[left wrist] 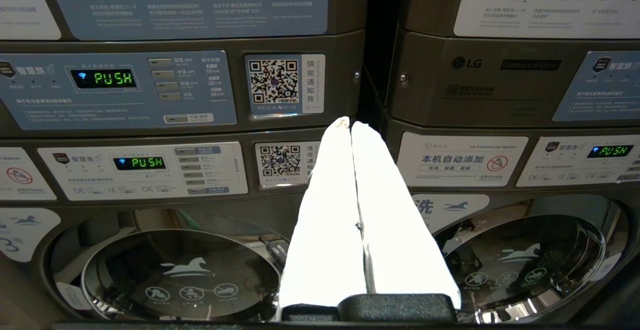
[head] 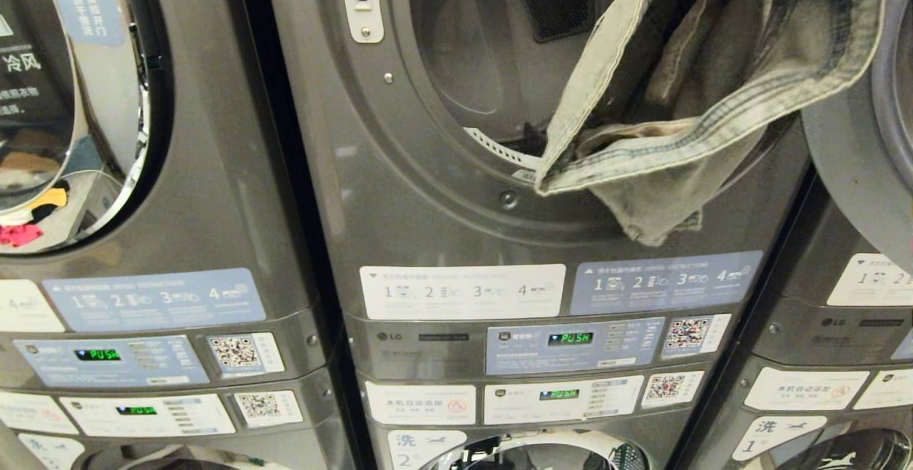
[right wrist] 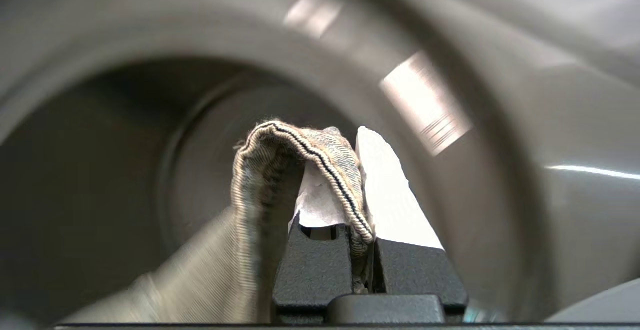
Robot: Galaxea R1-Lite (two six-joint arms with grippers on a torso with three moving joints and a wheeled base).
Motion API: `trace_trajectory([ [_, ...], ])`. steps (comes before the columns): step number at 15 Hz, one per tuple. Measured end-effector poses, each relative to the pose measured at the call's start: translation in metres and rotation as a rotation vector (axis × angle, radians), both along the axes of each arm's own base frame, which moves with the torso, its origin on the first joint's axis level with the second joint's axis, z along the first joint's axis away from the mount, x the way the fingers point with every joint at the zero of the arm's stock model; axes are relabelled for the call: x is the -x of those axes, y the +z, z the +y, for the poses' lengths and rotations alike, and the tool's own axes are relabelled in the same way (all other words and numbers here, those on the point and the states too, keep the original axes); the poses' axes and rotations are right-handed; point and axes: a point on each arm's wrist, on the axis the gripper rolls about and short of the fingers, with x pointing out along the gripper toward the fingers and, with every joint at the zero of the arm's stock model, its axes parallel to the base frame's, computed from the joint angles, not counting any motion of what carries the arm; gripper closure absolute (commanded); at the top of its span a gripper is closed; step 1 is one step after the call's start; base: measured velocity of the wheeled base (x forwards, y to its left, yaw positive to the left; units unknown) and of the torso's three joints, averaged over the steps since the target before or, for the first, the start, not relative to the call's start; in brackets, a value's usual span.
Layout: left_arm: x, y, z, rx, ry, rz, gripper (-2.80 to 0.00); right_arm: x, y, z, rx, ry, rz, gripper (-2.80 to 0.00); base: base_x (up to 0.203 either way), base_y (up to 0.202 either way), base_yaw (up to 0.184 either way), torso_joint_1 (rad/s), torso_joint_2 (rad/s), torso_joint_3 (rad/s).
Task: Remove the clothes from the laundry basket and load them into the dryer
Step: Put the clothes in the dryer
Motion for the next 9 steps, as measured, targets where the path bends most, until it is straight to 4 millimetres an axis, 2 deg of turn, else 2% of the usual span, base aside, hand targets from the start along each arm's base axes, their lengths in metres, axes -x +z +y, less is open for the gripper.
trace_trajectory([
  [4, 0.000, 0.000, 0.000, 0.000, 0.001, 0.000, 0.00, -0.030, -0.011, 0.018, -0.087, -0.048, -0.016, 0.00, 0.000, 0.000, 0.000, 0.000, 0.00, 0.000],
  [9, 0.000, 0.000, 0.000, 0.000, 0.000, 0.000, 0.00, -0.080, -0.042, 0.037, -0.145, -0.085, 0.004, 0.00, 0.000, 0.000, 0.000, 0.000, 0.00, 0.000],
])
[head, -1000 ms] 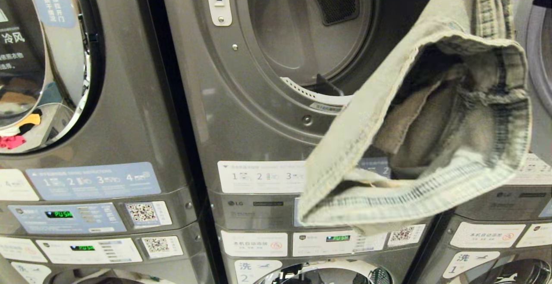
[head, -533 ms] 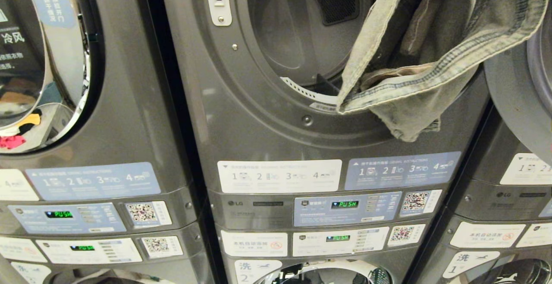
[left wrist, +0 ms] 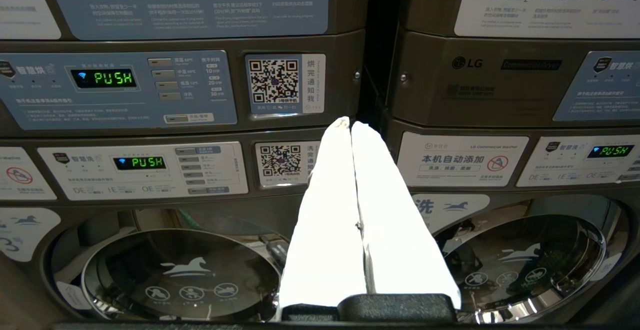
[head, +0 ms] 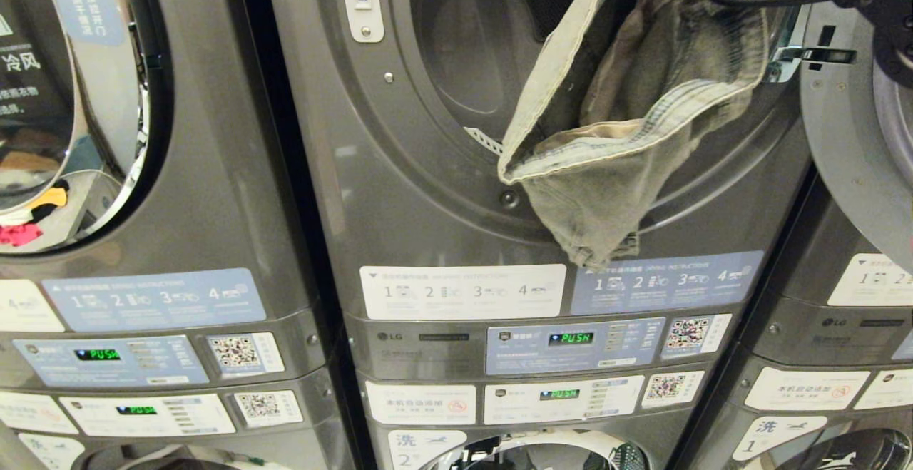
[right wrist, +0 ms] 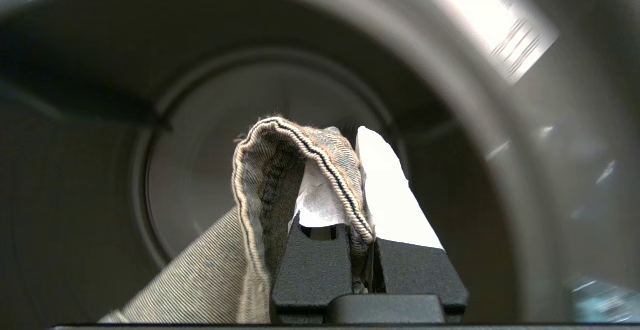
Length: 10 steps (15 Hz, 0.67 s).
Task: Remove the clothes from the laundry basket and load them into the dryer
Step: Put the clothes in the dryer
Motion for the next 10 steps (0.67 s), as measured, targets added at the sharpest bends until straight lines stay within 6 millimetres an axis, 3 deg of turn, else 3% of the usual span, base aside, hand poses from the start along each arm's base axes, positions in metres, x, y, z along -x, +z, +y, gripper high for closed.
trace_trajectory([
  [4, 0.000, 0.000, 0.000, 0.000, 0.000, 0.000, 0.00, -0.019, -0.016, 0.007, 0.000, -0.018, 0.049, 0.00, 0.000, 0.000, 0.000, 0.000, 0.00, 0.000],
  [10, 0.000, 0.000, 0.000, 0.000, 0.000, 0.000, 0.00, -0.021, -0.017, 0.006, -0.002, -0.030, 0.058, 0.00, 0.000, 0.000, 0.000, 0.000, 0.00, 0.000],
])
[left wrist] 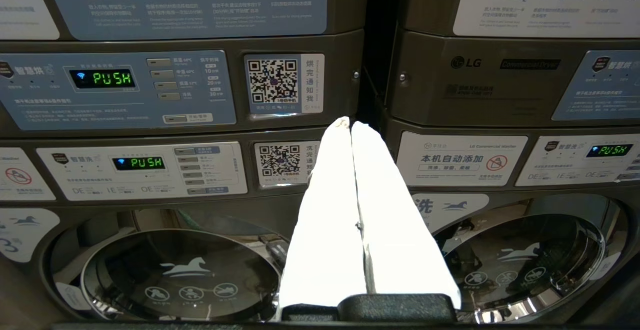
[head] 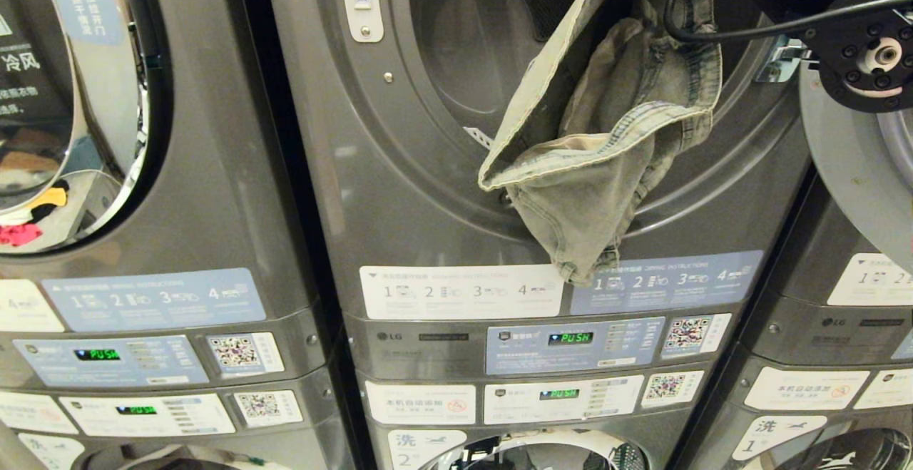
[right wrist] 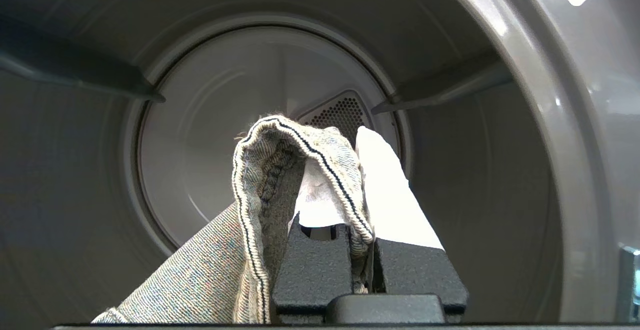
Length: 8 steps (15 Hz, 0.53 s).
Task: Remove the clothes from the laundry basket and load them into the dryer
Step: Put the clothes in the dryer
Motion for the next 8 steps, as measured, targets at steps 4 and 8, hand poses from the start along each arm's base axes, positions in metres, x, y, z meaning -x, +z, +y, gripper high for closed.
trace_trajectory([
  [4, 0.0000, 0.0000, 0.0000, -0.008, 0.000, 0.000, 0.00, 0.0006, 0.0005, -0.0006, 0.000, -0.001, 0.000, 0.00, 0.000, 0.000, 0.000, 0.000, 0.00, 0.000],
  [8, 0.0000, -0.0001, 0.0000, -0.007, 0.000, 0.001, 0.00, 0.0021, 0.0020, -0.0014, -0.001, -0.002, -0.005, 0.00, 0.129, 0.000, -0.002, 0.004, 0.00, 0.004],
])
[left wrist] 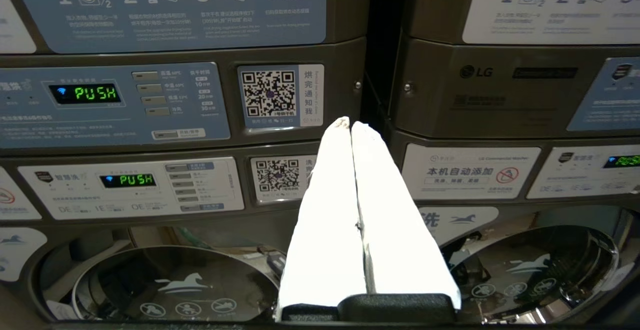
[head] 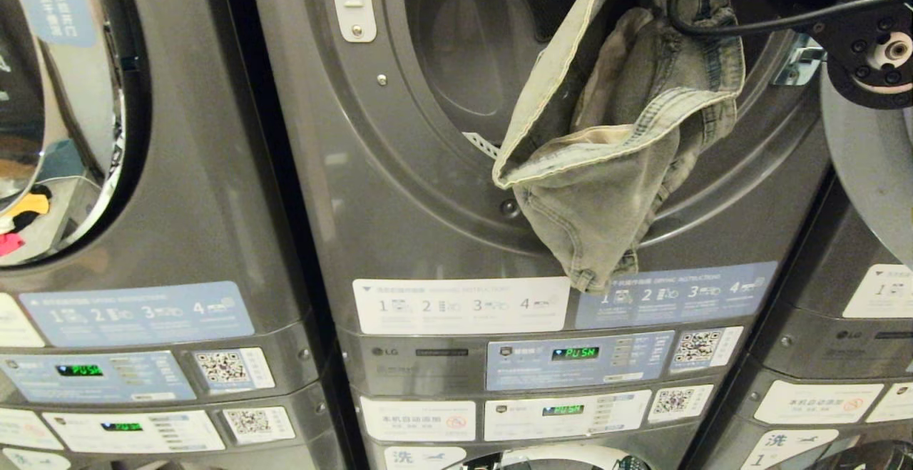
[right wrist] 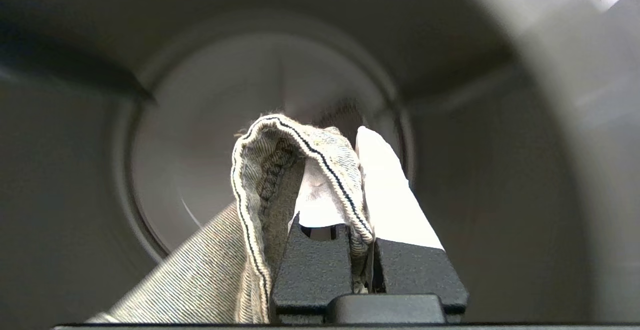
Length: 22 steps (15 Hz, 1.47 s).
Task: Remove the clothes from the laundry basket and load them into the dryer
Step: Put the clothes in the dryer
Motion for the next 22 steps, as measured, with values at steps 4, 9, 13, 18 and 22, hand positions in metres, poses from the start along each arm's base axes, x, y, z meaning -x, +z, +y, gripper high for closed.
trace_trajectory([
  [4, 0.0000, 0.0001, 0.0000, 0.000, 0.000, -0.001, 0.00, 0.0012, 0.0009, 0.0001, -0.001, 0.000, -0.002, 0.00, 0.000, 0.000, 0.000, -0.001, 0.02, 0.007],
  [9, 0.0000, 0.0001, 0.0000, 0.000, 0.000, -0.001, 0.00, 0.0006, 0.0012, -0.0035, 0.000, -0.010, 0.001, 0.00, 0.019, 0.000, 0.000, -0.002, 0.00, 0.000],
  [13, 0.0000, 0.0001, 0.0000, 0.000, 0.000, -0.001, 0.00, 0.0003, 0.0015, -0.0059, 0.000, -0.017, 0.001, 0.00, 0.188, 0.000, -0.003, 0.011, 0.00, 0.001],
  [18, 0.0000, 0.0001, 0.0000, 0.004, 0.001, -0.001, 0.00, 0.0001, 0.0013, -0.0059, -0.008, -0.040, 0.010, 0.00, 0.053, 0.000, 0.000, 0.003, 0.00, 0.000],
  [22, 0.0000, 0.0001, 0.0000, 0.004, 0.001, -0.001, 0.00, -0.0036, -0.0032, -0.0065, -0.029, -0.133, 0.061, 0.00, 0.000, 0.000, 0.000, 0.000, 0.00, 0.000],
])
